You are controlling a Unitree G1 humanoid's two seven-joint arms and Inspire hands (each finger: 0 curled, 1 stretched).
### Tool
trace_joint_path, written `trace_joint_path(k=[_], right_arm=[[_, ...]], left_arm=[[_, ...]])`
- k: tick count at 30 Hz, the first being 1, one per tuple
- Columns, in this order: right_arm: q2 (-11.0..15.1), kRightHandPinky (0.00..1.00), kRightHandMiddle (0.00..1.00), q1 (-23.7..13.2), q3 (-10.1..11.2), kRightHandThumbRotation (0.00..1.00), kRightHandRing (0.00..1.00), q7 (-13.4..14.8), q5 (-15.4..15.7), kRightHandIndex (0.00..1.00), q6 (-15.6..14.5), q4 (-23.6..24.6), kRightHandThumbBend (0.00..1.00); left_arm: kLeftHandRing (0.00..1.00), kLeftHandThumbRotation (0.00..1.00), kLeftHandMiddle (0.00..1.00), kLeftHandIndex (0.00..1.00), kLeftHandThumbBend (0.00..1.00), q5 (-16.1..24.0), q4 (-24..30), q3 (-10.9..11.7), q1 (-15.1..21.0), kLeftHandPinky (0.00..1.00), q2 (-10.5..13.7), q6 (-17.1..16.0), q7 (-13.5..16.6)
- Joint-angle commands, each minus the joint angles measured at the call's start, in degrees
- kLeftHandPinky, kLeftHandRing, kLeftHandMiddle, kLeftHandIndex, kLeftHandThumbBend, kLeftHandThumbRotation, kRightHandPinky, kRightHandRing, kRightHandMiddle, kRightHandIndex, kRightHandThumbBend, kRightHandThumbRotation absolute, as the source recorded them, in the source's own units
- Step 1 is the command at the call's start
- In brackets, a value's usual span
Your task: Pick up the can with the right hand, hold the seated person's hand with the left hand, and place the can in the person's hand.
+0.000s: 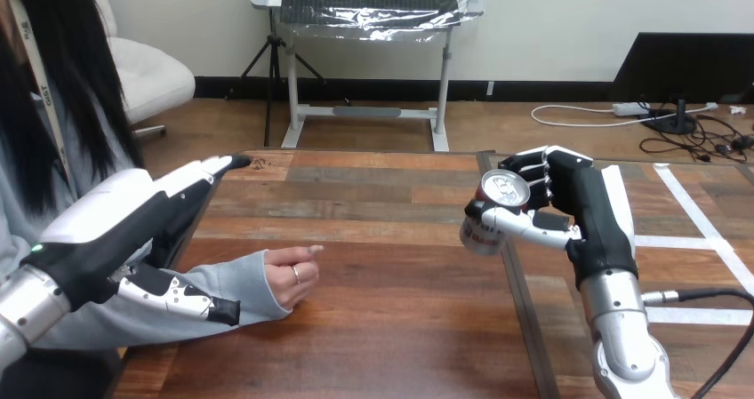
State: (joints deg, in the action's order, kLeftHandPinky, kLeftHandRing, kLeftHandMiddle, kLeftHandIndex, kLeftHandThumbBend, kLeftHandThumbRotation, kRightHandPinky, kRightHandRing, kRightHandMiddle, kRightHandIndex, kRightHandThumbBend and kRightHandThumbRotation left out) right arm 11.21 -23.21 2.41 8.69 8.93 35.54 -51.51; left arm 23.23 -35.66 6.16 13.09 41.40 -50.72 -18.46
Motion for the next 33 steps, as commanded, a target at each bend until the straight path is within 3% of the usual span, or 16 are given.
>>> trace_joint_path(k=[1,10,23,26,33], right_arm=[[-0.41,0.4,0.49,-1.76,0.08,0.0,0.44,-1.07,-1.36,0.5,2.72,5.35,0.8],[-1.6,0.38,0.49,0.68,0.21,0.0,0.43,-2.91,-2.72,0.5,1.81,9.14,0.8],[-2.9,0.37,0.48,3.1,0.19,0.0,0.42,-4.84,-4.3,0.5,1.22,13.52,0.79],[-2.93,0.37,0.48,3.63,0.1,0.0,0.42,-4.79,-4.03,0.5,0.85,14.67,0.79],[-2.76,0.37,0.48,4.51,0.16,0.0,0.42,-5.75,-4.28,0.5,0.9,16.16,0.8]], left_arm=[[0.94,0.36,0.93,0.94,1.0,1.82,-3.71,-2.47,6.08,0.9,1.59,-0.59,2.95],[0.9,0.35,0.91,0.91,1.0,7.44,-8.82,-6.5,9.87,0.83,3.08,-0.82,7.53],[0.86,0.35,0.86,0.86,1.0,13.66,-15.83,-12.55,15.05,0.81,3.62,-1.45,12.58],[0.86,0.36,0.86,0.86,1.0,14.67,-17.1,-14.22,16.35,0.81,3.86,-1.49,11.92],[0.86,0.35,0.87,0.87,1.0,12.75,-17.56,-16.65,18.22,0.83,3.76,-0.48,5.37]])
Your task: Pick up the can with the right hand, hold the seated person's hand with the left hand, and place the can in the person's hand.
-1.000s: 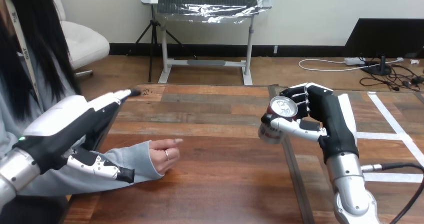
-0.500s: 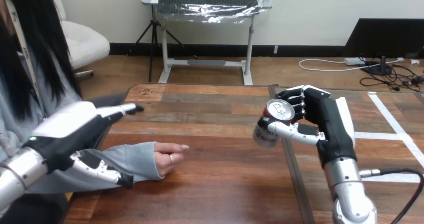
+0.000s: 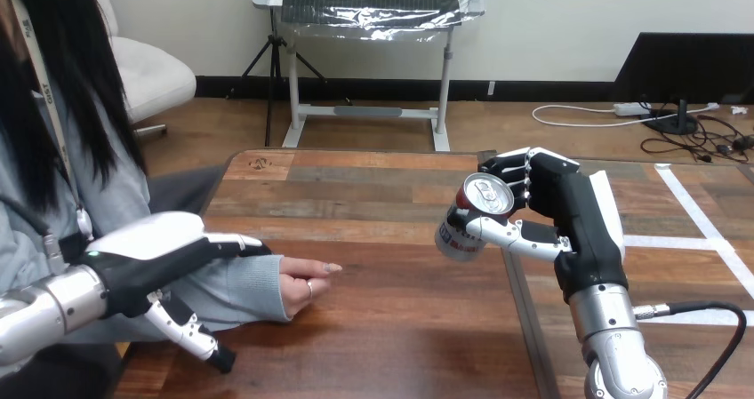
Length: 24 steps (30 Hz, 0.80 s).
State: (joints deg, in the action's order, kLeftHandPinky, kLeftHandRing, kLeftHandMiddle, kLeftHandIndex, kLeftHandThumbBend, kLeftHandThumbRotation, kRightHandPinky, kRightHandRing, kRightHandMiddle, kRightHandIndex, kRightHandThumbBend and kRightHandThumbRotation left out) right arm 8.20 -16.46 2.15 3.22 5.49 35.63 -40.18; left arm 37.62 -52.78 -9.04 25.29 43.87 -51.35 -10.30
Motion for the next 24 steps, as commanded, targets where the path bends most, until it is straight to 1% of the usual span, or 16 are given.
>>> trace_joint_path(k=[1,2,4,5,6,8,16,21,24], right_arm=[[0.26,0.37,0.48,-2.1,0.44,0.0,0.42,-0.37,-0.86,0.5,0.72,5.1,0.8],[0.28,0.37,0.48,-1.97,0.46,0.0,0.42,-0.46,-0.88,0.5,0.65,5.31,0.8],[0.26,0.37,0.48,-1.62,0.5,0.0,0.42,-0.66,-0.96,0.5,0.38,5.98,0.79],[0.08,0.37,0.49,-0.66,0.48,0.0,0.43,-1.42,-1.66,0.5,0.0,7.76,0.79],[-0.06,0.37,0.49,0.02,0.47,0.0,0.43,-1.97,-2.18,0.5,-0.27,9.05,0.79],[-0.17,0.38,0.49,0.92,0.39,0.0,0.43,-2.62,-2.72,0.49,-0.48,10.71,0.79],[-0.43,0.38,0.49,3.01,0.26,0.0,0.43,-4.07,-3.6,0.49,-1.58,14.66,0.78],[-0.67,0.37,0.49,4.55,0.14,0.0,0.43,-5.47,-4.7,0.49,-2.41,17.39,0.77],[-0.79,0.37,0.48,5.4,0.09,0.0,0.43,-5.88,-4.85,0.49,-3.04,18.91,0.77]], left_arm=[[0.86,0.34,0.87,0.87,1.0,-2.24,-0.46,-1.6,6.17,0.83,1.17,0.32,-3.78],[0.87,0.33,0.87,0.87,1.0,-2.69,-0.43,-1.7,6.24,0.84,1.09,0.45,-4.5],[0.87,0.31,0.86,0.86,1.0,-4.07,0.23,-1.9,6.41,0.84,0.85,0.9,-7.11],[0.86,0.26,0.85,0.85,1.0,-4.91,1.24,-2.59,6.7,0.85,0.51,1.38,-9.82],[0.86,0.25,0.85,0.85,1.0,-5.47,1.93,-3.1,6.92,0.84,0.27,1.71,-11.68],[0.84,0.23,0.83,0.83,1.0,-6.03,2.81,-3.62,6.97,0.82,-0.02,2.1,-13.35],[0.81,0.17,0.8,0.8,1.0,-6.82,4.81,-3.8,6.06,0.77,-0.52,3.76,-14.49],[0.8,0.16,0.79,0.79,1.0,-7.13,5.5,-4.0,5.5,0.75,-0.92,5.09,-14.32],[0.78,0.14,0.78,0.78,1.0,-7.21,5.34,-4.19,5.37,0.73,-1.16,5.4,-13.9]])
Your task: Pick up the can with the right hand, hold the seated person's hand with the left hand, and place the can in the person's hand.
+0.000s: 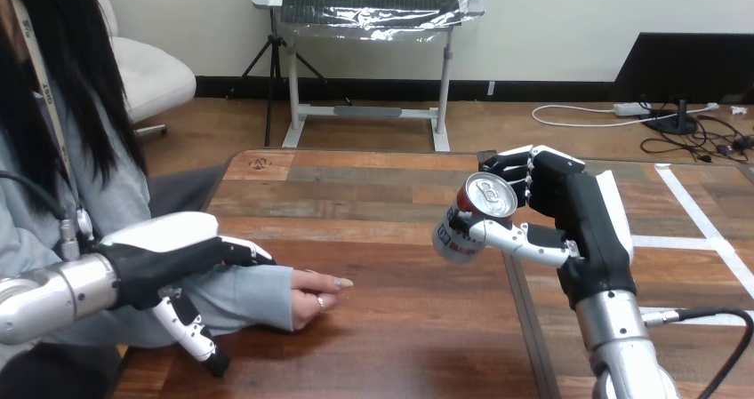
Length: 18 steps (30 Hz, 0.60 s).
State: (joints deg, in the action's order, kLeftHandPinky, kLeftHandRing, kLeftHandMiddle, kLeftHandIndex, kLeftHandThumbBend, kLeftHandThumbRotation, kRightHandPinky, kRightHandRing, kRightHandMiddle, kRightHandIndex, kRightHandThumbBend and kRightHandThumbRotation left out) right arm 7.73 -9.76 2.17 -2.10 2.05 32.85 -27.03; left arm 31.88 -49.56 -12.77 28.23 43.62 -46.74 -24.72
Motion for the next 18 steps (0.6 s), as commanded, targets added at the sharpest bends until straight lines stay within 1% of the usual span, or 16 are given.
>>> trace_joint_path(k=[1,7,11,18], right_arm=[[-0.35,0.37,0.48,-1.09,0.09,0.0,0.43,-0.65,-1.39,0.49,-0.45,6.13,0.78],[-0.61,0.36,0.48,0.39,0.01,0.0,0.42,-0.89,-0.86,0.48,-1.31,8.96,0.78],[-0.88,0.36,0.47,1.5,-0.17,0.0,0.42,-1.3,-0.98,0.48,-2.59,11.32,0.78],[-1.09,0.36,0.47,2.42,-0.24,0.0,0.42,-1.93,-1.05,0.47,-3.75,13.34,0.78]], left_arm=[[0.78,0.14,0.78,0.78,1.0,-1.45,2.1,-0.5,2.41,0.72,-0.96,0.84,0.63],[0.75,0.12,0.77,0.77,1.0,-1.14,1.39,-0.64,2.17,0.69,-1.46,1.03,2.13],[0.73,0.11,0.75,0.75,1.0,-0.2,0.97,-0.93,1.98,0.67,-1.58,0.9,3.9],[0.71,0.11,0.74,0.74,1.0,-0.05,0.17,-1.46,1.95,0.65,-1.61,0.96,4.66]])
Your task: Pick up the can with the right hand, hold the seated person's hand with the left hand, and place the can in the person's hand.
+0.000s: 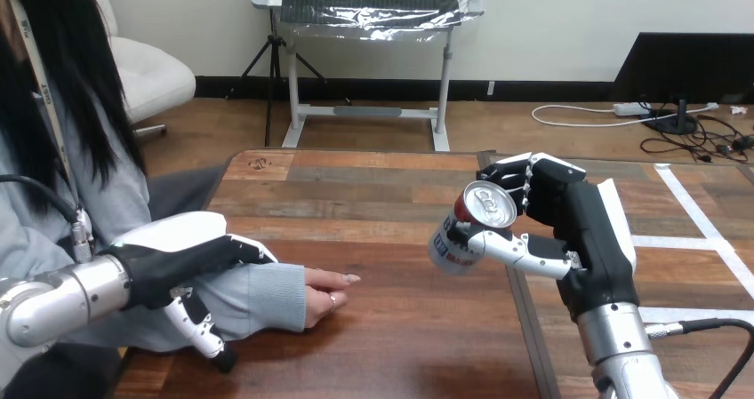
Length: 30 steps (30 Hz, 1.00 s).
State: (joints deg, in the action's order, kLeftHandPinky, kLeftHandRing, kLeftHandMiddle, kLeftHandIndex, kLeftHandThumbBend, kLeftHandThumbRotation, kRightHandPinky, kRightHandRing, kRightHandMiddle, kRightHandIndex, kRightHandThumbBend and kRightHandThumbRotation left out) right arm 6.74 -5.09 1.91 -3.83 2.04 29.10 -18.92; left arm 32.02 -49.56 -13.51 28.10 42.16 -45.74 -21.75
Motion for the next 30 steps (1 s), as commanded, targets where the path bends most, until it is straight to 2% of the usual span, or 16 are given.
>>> trace_joint_path(k=[1,8,17,26,30], right_arm=[[-0.13,0.36,0.47,-2.19,0.03,0.0,0.41,-0.27,-1.04,0.47,-0.05,5.37,0.78],[-0.32,0.35,0.47,-2.03,-0.03,0.0,0.41,-0.88,-1.28,0.47,-0.35,5.84,0.78],[-0.74,0.35,0.46,-1.96,-0.18,0.0,0.41,-1.62,-1.83,0.47,-1.22,6.26,0.78],[-0.79,0.34,0.46,-2.28,-0.39,0.0,0.4,-1.91,-1.37,0.47,-0.83,5.66,0.77],[-0.82,0.33,0.46,-2.49,-0.52,0.0,0.4,-1.9,-1.04,0.47,-0.82,5.37,0.78]], left_arm=[[0.71,0.11,0.73,0.73,1.0,-0.2,0.03,-0.78,2.09,0.64,-0.17,-0.1,1.78],[0.65,0.11,0.7,0.71,1.0,-0.01,-1.53,-1.12,2.03,0.59,-0.55,-1.09,4.05],[0.59,0.04,0.64,0.65,1.0,0.63,-3.54,-2.14,2.34,0.55,-0.69,-2.73,7.84],[0.54,0.0,0.58,0.59,1.0,0.37,-4.47,-2.41,2.43,0.51,-0.68,-3.96,9.85],[0.49,0.0,0.53,0.55,0.99,0.13,-5.04,-2.48,2.55,0.47,-0.8,-4.28,10.28]])
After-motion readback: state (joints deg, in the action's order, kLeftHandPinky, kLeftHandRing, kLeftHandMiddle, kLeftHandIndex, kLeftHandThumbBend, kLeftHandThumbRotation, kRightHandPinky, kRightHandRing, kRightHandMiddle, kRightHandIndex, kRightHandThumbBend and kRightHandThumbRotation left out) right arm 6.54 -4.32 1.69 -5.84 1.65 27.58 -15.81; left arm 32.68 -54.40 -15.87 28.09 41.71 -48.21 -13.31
